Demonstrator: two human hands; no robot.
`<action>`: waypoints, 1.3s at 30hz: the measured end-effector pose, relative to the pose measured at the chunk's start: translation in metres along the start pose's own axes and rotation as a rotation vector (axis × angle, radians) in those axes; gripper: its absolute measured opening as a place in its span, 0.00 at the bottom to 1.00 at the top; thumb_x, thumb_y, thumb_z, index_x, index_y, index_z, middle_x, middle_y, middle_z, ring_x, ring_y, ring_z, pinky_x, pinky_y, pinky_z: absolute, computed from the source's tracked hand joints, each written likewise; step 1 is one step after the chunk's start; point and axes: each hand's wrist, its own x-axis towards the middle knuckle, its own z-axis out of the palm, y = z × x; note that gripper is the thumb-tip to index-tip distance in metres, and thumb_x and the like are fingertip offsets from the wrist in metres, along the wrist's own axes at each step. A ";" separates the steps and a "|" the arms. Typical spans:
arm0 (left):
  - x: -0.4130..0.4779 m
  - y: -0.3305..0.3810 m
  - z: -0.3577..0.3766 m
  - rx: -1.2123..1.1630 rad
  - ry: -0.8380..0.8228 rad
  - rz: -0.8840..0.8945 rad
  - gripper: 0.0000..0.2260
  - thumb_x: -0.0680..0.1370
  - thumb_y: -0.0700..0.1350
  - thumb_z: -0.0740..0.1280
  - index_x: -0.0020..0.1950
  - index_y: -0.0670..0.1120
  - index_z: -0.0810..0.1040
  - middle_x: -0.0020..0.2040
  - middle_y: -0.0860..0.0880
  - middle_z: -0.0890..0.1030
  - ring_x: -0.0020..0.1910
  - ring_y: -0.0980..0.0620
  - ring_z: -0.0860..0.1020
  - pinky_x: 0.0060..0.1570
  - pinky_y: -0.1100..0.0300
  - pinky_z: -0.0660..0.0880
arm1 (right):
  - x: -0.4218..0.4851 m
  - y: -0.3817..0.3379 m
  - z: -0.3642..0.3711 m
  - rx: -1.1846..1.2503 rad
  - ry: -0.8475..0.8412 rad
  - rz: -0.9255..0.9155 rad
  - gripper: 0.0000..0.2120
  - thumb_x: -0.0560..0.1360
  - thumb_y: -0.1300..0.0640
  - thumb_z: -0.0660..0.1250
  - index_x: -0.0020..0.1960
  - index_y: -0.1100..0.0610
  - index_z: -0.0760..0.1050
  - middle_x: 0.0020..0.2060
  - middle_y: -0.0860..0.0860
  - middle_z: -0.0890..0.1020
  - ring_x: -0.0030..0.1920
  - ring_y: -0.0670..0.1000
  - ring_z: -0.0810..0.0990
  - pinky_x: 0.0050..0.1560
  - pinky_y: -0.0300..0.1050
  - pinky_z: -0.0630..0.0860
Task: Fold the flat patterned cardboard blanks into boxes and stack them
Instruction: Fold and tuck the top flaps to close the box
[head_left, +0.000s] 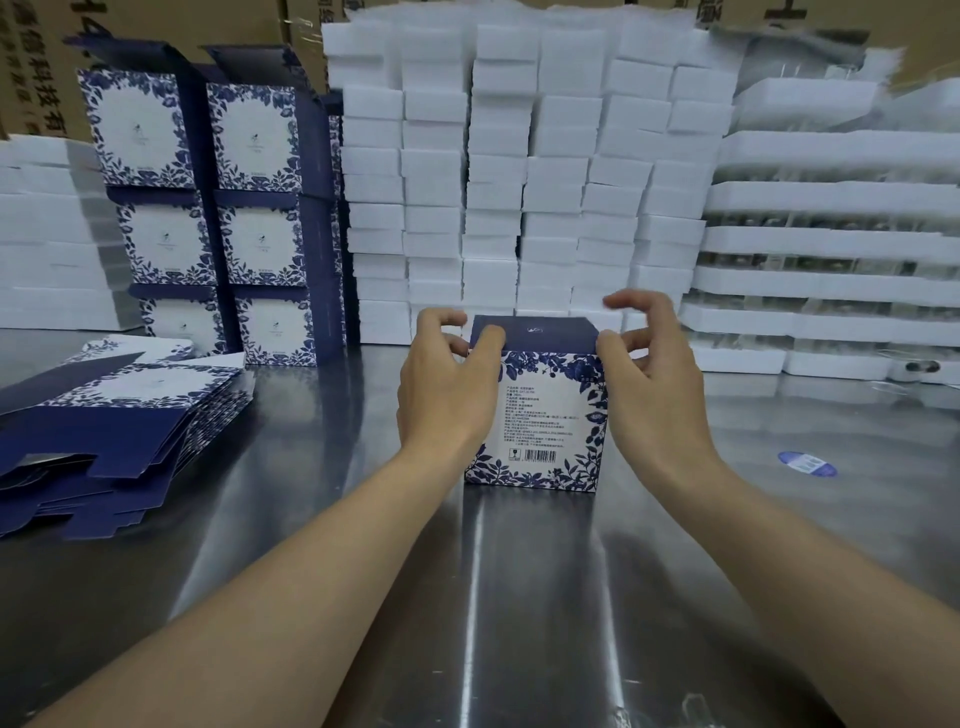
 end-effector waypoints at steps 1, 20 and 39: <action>0.000 -0.001 0.000 -0.012 -0.005 -0.005 0.18 0.74 0.61 0.66 0.62 0.60 0.73 0.50 0.57 0.79 0.48 0.55 0.79 0.50 0.49 0.76 | 0.001 0.001 0.001 -0.029 -0.015 -0.003 0.09 0.83 0.53 0.62 0.56 0.42 0.79 0.50 0.46 0.78 0.38 0.42 0.78 0.41 0.38 0.73; -0.006 -0.008 -0.003 0.106 -0.109 0.604 0.03 0.77 0.47 0.73 0.49 0.54 0.86 0.46 0.60 0.84 0.53 0.54 0.81 0.54 0.49 0.78 | -0.010 -0.001 0.001 -0.229 -0.117 -0.388 0.02 0.81 0.55 0.71 0.52 0.49 0.81 0.46 0.41 0.83 0.50 0.45 0.81 0.58 0.57 0.77; 0.002 -0.007 -0.015 0.064 -0.186 0.442 0.04 0.78 0.51 0.77 0.52 0.56 0.89 0.48 0.65 0.86 0.53 0.62 0.84 0.57 0.52 0.80 | 0.003 0.006 -0.011 -0.209 -0.150 -0.331 0.01 0.80 0.53 0.74 0.51 0.48 0.84 0.45 0.36 0.85 0.47 0.41 0.83 0.49 0.35 0.74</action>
